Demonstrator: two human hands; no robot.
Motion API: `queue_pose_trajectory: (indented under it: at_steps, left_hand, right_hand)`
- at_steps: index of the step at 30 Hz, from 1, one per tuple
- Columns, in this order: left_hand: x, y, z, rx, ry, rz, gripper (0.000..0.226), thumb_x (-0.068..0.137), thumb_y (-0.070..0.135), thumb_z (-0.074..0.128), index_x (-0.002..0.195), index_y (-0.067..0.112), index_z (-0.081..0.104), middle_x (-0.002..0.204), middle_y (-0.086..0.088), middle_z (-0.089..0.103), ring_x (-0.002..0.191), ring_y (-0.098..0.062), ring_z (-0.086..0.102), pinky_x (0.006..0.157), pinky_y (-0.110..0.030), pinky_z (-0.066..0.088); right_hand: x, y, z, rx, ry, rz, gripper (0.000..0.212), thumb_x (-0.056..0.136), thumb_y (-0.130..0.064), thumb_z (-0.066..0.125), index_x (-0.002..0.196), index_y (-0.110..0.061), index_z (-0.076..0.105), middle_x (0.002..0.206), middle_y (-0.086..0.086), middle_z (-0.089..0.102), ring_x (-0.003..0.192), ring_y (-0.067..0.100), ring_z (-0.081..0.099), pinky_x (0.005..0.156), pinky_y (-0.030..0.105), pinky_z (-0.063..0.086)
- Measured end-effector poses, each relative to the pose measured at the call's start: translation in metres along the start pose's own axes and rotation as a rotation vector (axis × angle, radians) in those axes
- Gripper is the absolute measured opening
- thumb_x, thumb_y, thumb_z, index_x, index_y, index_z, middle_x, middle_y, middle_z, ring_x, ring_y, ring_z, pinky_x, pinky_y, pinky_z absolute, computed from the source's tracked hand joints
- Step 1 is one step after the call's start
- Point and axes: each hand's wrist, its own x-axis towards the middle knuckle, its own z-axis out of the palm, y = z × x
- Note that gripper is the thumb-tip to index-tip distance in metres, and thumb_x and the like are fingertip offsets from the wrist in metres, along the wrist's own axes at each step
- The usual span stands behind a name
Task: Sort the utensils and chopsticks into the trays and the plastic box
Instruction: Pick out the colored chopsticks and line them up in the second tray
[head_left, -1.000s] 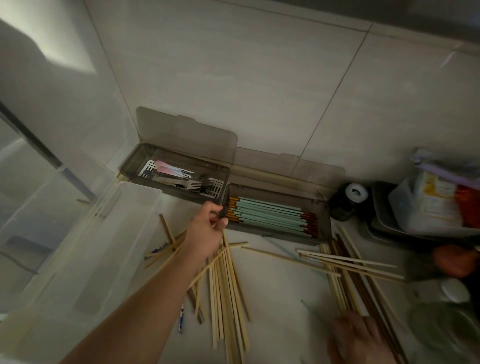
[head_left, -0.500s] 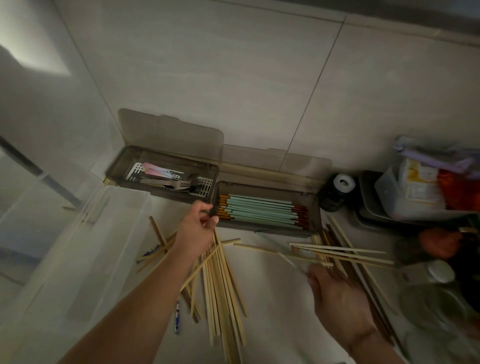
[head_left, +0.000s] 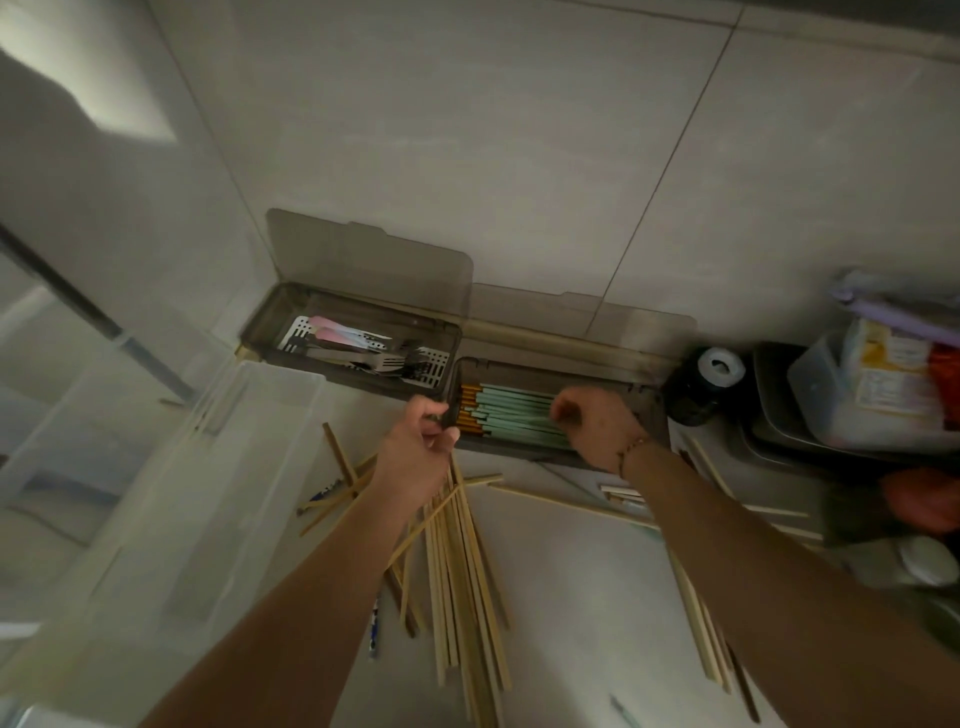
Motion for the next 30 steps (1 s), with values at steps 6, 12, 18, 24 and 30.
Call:
queue_pose_trajectory:
  at_steps: [6,12,18,24,30]
  left_hand:
    - [0.0,-0.001,0.001,-0.022,0.006,0.015,0.023,0.093,0.021,0.06,0.11,0.032,0.05,0.098,0.013,0.061,0.094,-0.002,0.058,0.074,-0.026,0.048]
    - [0.0,0.0,0.001,-0.013,0.014,0.01,0.024,0.092,0.022,0.061,0.11,0.033,0.05,0.094,0.017,0.059,0.088,0.001,0.056,0.066,-0.02,0.041]
    - [0.001,-0.001,0.002,0.013,0.035,0.02,0.021,0.092,0.024,0.062,0.102,0.037,0.049,0.087,0.022,0.06,0.08,0.008,0.056,0.06,-0.015,0.036]
    - [0.0,-0.002,0.004,0.007,0.062,0.053,0.019,0.092,0.021,0.063,0.104,0.031,0.051,0.085,0.022,0.059,0.079,0.01,0.054,0.062,-0.012,0.036]
    - [-0.002,0.0,0.004,0.004,0.053,0.025,0.021,0.093,0.021,0.062,0.105,0.034,0.05,0.088,0.02,0.059,0.082,0.006,0.055,0.062,-0.016,0.038]
  right_hand:
    - [-0.003,0.007,0.0,-0.026,0.031,-0.04,0.013,0.087,-0.011,0.059,0.094,-0.017,0.068,0.099,0.004,0.068,0.093,0.021,0.062,0.086,0.032,0.052]
    - [-0.084,-0.003,0.002,-0.062,0.437,-0.214,0.008,0.083,-0.01,0.062,0.086,-0.013,0.068,0.091,0.003,0.064,0.091,0.024,0.056,0.079,0.034,0.05]
    - [-0.205,0.015,0.047,-0.125,0.383,-0.221,0.006,0.08,-0.02,0.065,0.084,-0.022,0.068,0.086,-0.007,0.063,0.084,0.019,0.058,0.071,0.033,0.05]
    - [-0.272,0.048,0.07,-0.129,0.255,-0.145,0.011,0.076,-0.038,0.067,0.081,-0.028,0.066,0.088,-0.013,0.06,0.086,0.017,0.058,0.072,0.03,0.049]
    - [-0.298,0.055,0.079,-0.184,0.193,-0.128,0.029,0.066,-0.046,0.072,0.089,-0.03,0.066,0.1,-0.007,0.062,0.1,0.024,0.057,0.081,0.033,0.047]
